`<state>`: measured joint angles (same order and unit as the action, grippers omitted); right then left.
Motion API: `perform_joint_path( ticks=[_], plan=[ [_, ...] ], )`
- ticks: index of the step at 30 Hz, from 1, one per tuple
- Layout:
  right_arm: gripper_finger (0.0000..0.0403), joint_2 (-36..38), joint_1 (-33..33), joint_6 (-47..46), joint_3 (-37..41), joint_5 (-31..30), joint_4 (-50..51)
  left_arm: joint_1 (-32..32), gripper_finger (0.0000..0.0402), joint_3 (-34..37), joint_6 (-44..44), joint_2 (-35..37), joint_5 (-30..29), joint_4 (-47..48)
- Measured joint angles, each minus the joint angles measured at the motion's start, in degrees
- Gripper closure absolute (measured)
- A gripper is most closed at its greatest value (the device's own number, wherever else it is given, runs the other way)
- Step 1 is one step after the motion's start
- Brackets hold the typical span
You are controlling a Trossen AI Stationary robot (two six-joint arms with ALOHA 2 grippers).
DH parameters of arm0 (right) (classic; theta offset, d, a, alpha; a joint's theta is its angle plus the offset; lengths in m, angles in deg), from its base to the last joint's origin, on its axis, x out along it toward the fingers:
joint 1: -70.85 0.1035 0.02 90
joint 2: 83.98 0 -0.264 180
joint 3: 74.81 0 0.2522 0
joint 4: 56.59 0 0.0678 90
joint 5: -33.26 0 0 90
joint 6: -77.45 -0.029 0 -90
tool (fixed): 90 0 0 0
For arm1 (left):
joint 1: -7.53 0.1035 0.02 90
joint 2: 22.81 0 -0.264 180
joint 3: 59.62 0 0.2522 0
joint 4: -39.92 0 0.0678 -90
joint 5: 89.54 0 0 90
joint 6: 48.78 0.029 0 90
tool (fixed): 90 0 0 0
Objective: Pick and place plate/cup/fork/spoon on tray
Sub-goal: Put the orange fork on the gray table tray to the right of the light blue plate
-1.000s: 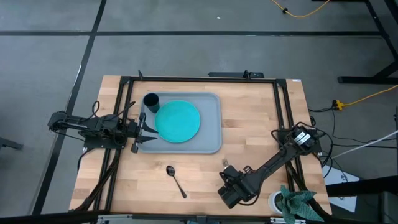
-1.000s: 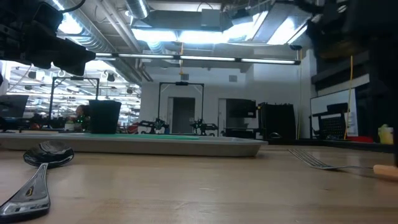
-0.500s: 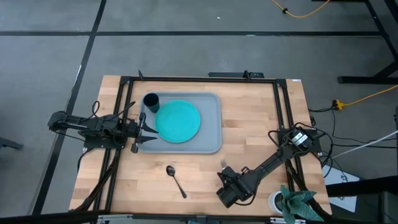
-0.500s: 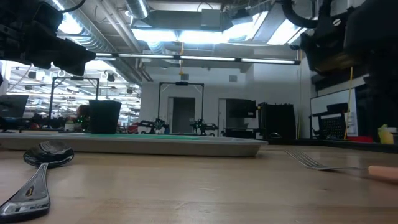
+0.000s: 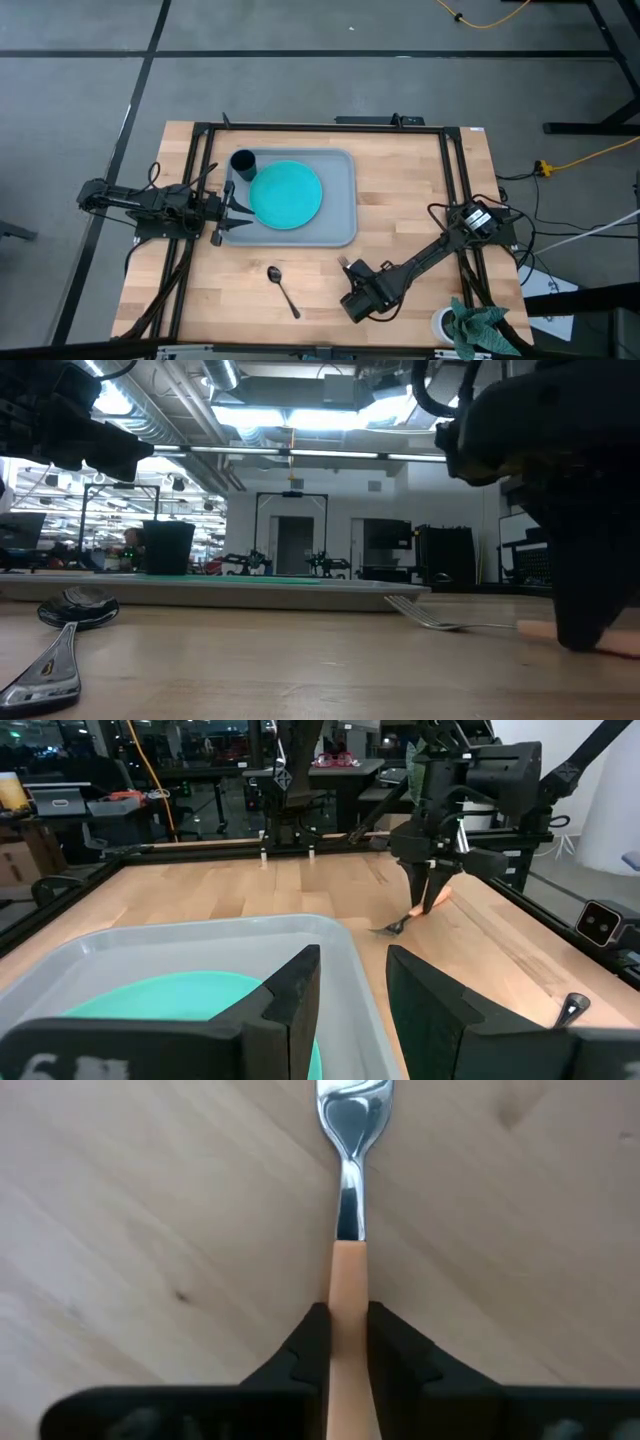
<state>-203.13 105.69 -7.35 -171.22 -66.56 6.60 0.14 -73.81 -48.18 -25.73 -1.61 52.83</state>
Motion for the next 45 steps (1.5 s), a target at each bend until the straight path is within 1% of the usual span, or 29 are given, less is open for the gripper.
perform_joint_path(
  ticks=[3,7,10,15,18,23,27,30,33,35,41,45],
  plan=[
    [0.0357,1.0,-0.4,1.1,-2.0,-1.5,1.4,0.0,0.0291,0.0,0.0,0.0,0.0,0.0],
    [0.0357,3.8,-0.8,1.2,-5.3,-7.6,4.1,0.0,0.0291,0.0,0.0,0.0,0.0,0.0],
    [0.0357,4.9,-2.3,1.2,-6.6,-11.2,6.9,0.0,0.0291,0.0,0.0,0.0,0.0,0.0],
    [0.0357,5.7,-8.8,1.1,-6.7,-17.6,7.9,0.0,0.0291,0.0,0.0,0.0,0.0,0.0],
    [0.0357,5.7,-13.8,1.1,-6.7,-19.1,8.0,0.0,0.0291,0.0,0.0,0.0,0.0,0.0],
    [0.0357,5.7,-22.0,1.1,-6.7,-18.6,8.1,0.0,0.0291,0.0,0.0,0.0,0.0,0.0],
    [0.0357,5.0,-27.5,1.1,-6.7,-15.3,5.8,0.0,0.0291,0.0,0.0,0.0,0.0,0.0],
    [0.0357,4.3,-30.7,1.2,-5.1,-11.6,2.3,0.0,0.0291,0.0,0.0,0.0,0.0,0.0],
    [0.0357,3.8,-32.8,1.1,-2.9,-9.2,-0.8,0.0,0.0291,0.0,0.0,0.0,0.0,0.0],
    [0.0357,3.8,-33.6,1.1,-1.9,-8.0,-0.9,0.0,0.0291,0.0,0.0,0.0,0.0,0.0],
    [0.0357,3.8,-34.9,1.1,0.6,-7.8,-2.6,0.0,0.0291,0.0,0.0,0.0,0.0,0.0],
    [0.0356,3.8,-36.1,1.1,3.5,-5.1,-5.4,0.0,0.0291,0.0,0.0,0.0,-0.2,0.0]
  ],
)
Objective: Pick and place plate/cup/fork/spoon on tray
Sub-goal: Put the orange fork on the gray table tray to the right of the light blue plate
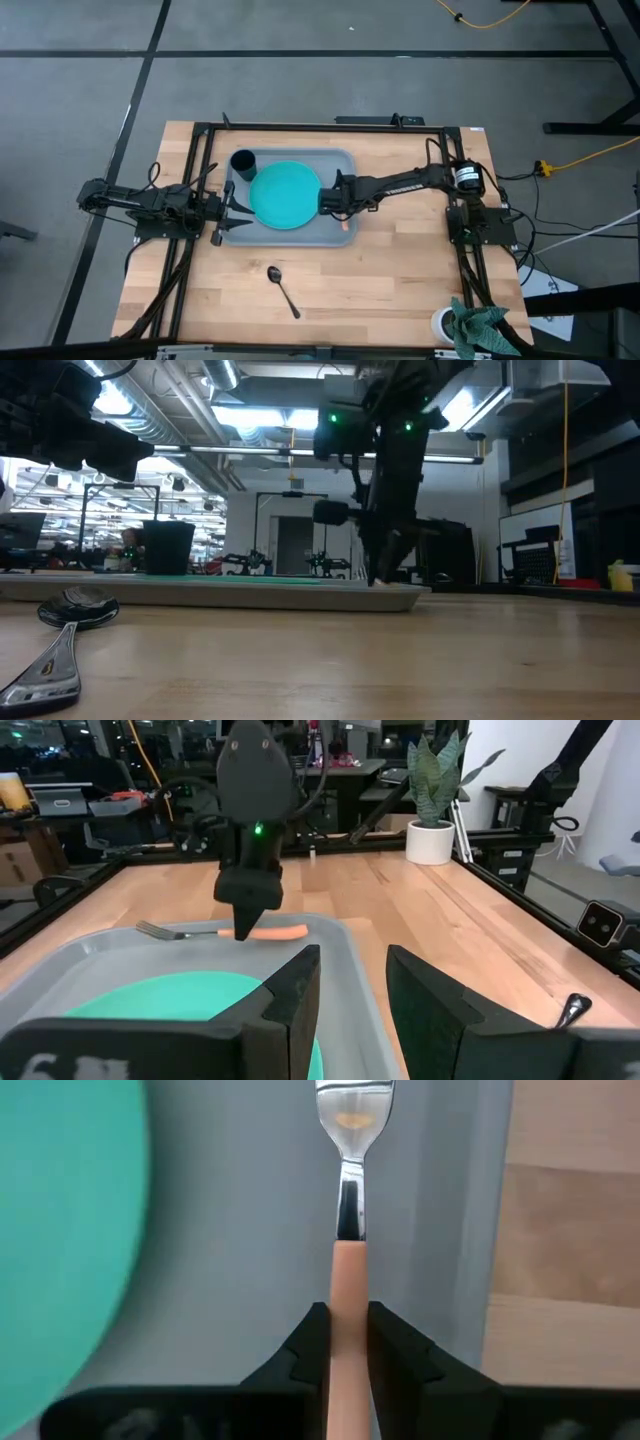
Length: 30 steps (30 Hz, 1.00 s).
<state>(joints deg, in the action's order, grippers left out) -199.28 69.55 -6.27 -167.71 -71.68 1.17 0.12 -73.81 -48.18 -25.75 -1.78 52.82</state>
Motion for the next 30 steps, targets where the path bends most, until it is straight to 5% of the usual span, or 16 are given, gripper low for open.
perform_joint_path(
  ticks=[30],
  plan=[
    [0.0348,0.0,-2.2,0.2,2.0,-0.4,-2.3,0.0,0.0291,0.0,0.0,0.0,0.1,0.0]
  ],
)
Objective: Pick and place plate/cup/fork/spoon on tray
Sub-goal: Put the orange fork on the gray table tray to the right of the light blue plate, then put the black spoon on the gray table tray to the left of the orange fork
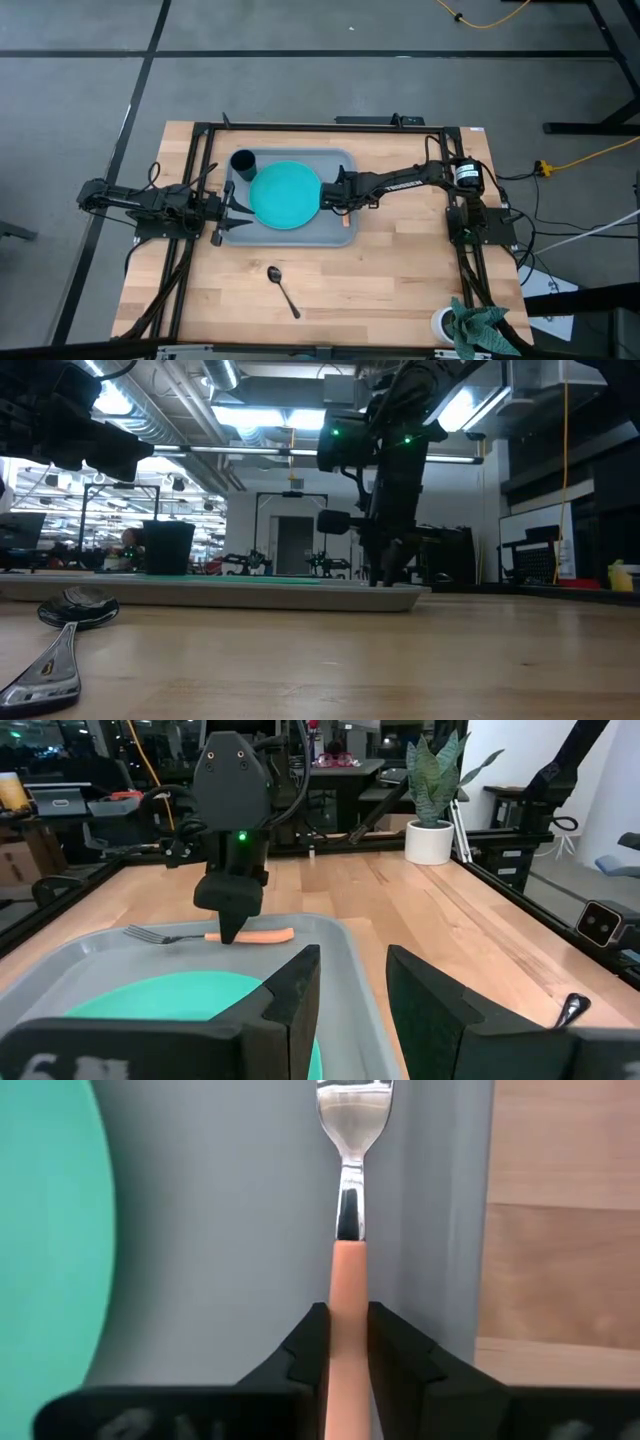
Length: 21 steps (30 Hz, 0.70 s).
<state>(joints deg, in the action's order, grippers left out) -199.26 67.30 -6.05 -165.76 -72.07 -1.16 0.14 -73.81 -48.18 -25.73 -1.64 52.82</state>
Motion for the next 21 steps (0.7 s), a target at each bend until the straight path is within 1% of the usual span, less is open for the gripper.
perform_joint_path(
  ticks=[6,13,21],
  plan=[
    [0.0344,0.0,0.0,0.0,0.0,0.0,-0.8,0.0,0.0291,0.0,0.0,0.0,0.0,0.0],
    [0.0298,0.0,0.0,0.0,0.0,-0.5,-0.8,0.0,0.0291,0.0,0.0,0.0,0.0,0.0],
    [0.0297,0.0,0.0,1.3,-1.1,-0.7,0.5,0.0,0.0291,0.0,0.0,0.0,0.0,0.0]
  ],
)
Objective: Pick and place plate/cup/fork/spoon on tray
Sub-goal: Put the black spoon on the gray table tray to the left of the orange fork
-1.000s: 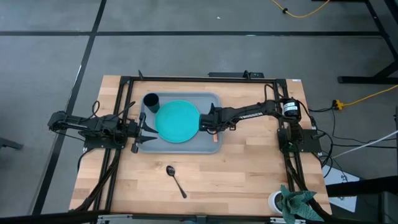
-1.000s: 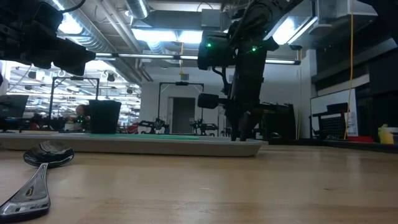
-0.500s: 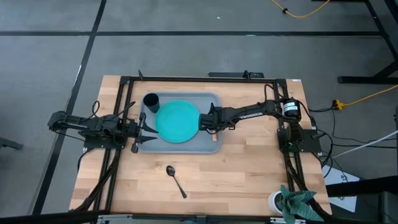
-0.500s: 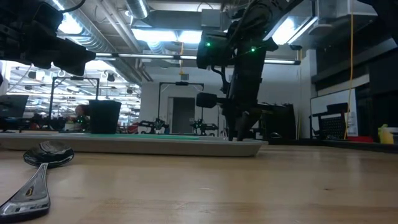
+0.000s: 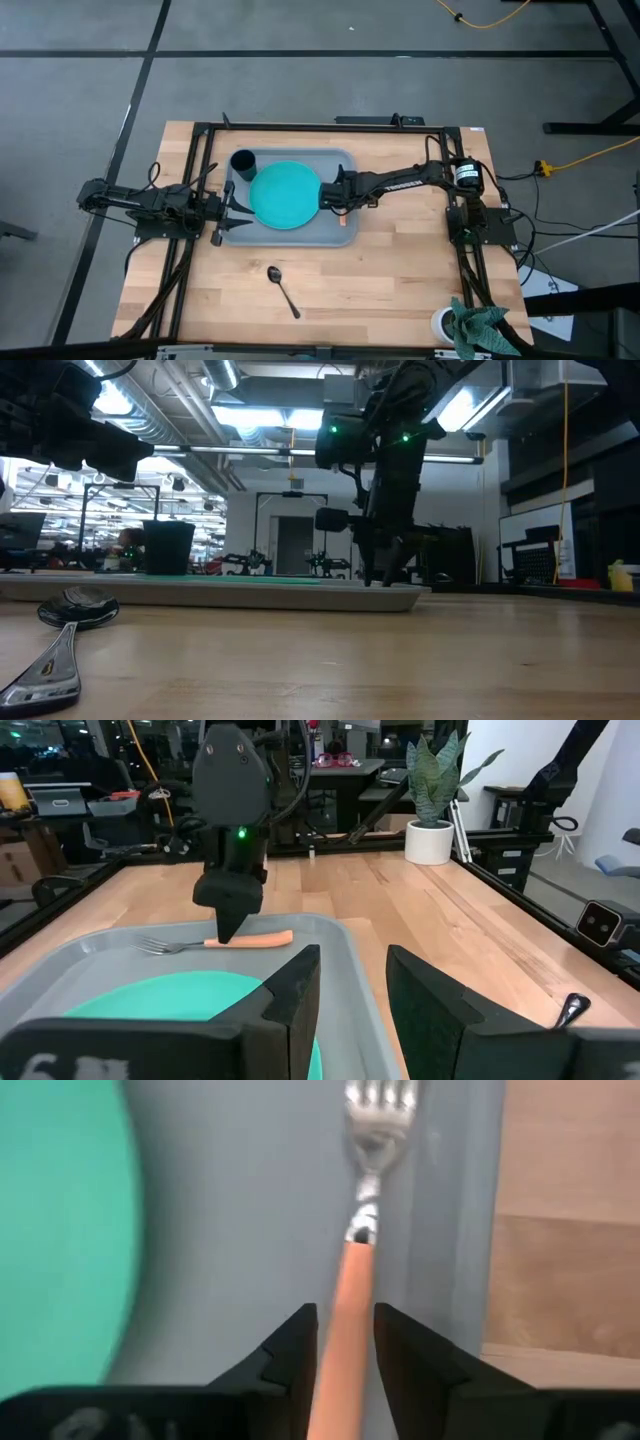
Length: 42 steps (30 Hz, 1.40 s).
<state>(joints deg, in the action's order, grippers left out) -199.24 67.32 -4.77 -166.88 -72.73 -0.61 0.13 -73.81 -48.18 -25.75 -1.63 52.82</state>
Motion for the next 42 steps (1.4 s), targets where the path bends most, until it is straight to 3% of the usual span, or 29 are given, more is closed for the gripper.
perform_joint_path(
  ticks=[9,14,18,25,33,37,42],
  plan=[
    [0.0297,0.1,3.2,5.4,-12.8,-6.7,14.8,0.0,0.0291,0.0,0.0,0.0,0.0,0.0],
    [0.0297,0.2,8.7,13.6,-16.6,-9.9,15.5,0.0,0.0291,0.0,0.0,0.0,0.0,0.0],
    [0.0297,0.2,12.8,19.7,-16.6,-7.1,14.6,0.0,0.0291,0.0,0.0,0.0,0.0,0.0],
    [0.0297,0.1,20.5,15.2,-16.0,-3.4,10.7,0.0,0.0291,0.0,0.0,0.0,0.0,0.0],
    [0.0297,0.1,28.6,15.2,-16.5,-6.7,-5.0,0.0,0.0291,0.0,0.0,0.0,0.0,0.0],
    [0.0297,-0.6,30.4,15.3,-16.5,-9.4,-15.4,0.0,0.0291,0.0,0.0,0.0,-0.1,0.0],
    [0.0297,-4.3,31.3,15.2,-16.5,-8.5,-27.7,0.0,0.0291,0.0,0.0,0.0,-0.1,0.0]
  ],
)
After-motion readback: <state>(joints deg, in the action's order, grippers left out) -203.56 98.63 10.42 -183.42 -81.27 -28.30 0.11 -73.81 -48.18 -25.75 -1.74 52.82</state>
